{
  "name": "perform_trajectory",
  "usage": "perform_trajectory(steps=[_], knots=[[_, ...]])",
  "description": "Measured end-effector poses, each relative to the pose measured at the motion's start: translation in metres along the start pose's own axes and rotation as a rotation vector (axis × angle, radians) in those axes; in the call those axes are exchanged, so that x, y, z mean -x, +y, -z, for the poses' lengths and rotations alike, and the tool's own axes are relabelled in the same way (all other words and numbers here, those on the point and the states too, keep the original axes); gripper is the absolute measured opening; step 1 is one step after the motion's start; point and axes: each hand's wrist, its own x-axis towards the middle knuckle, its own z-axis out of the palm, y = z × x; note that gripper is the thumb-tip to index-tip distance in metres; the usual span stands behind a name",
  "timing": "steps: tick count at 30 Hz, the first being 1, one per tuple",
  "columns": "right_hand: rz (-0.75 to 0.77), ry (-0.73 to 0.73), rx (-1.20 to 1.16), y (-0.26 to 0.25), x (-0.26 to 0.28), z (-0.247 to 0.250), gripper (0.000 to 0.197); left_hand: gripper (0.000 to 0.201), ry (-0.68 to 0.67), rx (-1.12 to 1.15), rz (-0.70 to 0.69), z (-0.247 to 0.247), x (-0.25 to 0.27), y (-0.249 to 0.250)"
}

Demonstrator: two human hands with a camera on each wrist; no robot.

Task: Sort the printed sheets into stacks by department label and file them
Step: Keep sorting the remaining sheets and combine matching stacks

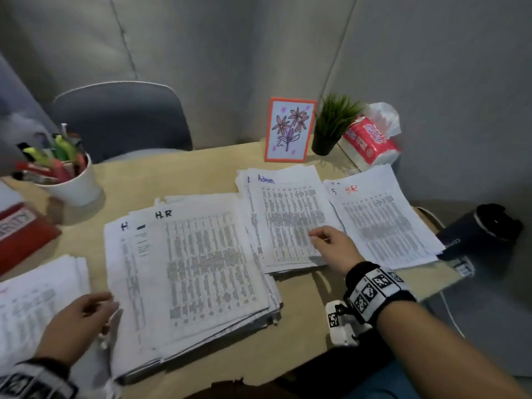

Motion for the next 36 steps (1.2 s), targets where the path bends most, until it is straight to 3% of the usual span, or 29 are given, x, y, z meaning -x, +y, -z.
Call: perform_trajectory(steps=[6, 12, 17, 24, 26, 29, 33, 36], knots=[[0.002, -0.139, 0.377, -0.025, 0.010, -0.099, 0.018, 0.015, -0.035, -0.004, 0.018, -0.006, 0.010, 0.017], [0.025, -0.157, 0.518, -0.043, 0.006, -0.133, 0.027, 0.024, -0.084, 0.180, 0.085, -0.011, 0.010, 0.034], [-0.064, -0.172, 0.375, -0.043, 0.011, -0.151, 0.025, 0.031, -0.095, 0.256, 0.142, -0.011, 0.006, 0.037], [-0.183, -0.175, 0.080, -0.034, 0.015, -0.172, 0.027, 0.024, -0.094, 0.104, 0.084, -0.006, 0.003, 0.033], [-0.175, -0.167, 0.018, -0.028, 0.013, -0.173, 0.022, 0.022, -0.088, 0.110, 0.074, -0.005, 0.004, 0.035], [-0.171, -0.201, -0.023, -0.027, 0.010, -0.165, 0.011, 0.036, -0.070, 0.056, 0.074, -0.004, 0.004, 0.036], [-0.172, -0.249, -0.030, -0.024, 0.002, -0.152, 0.010, 0.023, 0.027, 0.093, 0.126, -0.007, 0.005, 0.037], [-0.187, -0.238, -0.025, -0.021, -0.004, -0.145, 0.010, 0.048, 0.006, 0.012, 0.142, -0.007, 0.011, 0.038]])
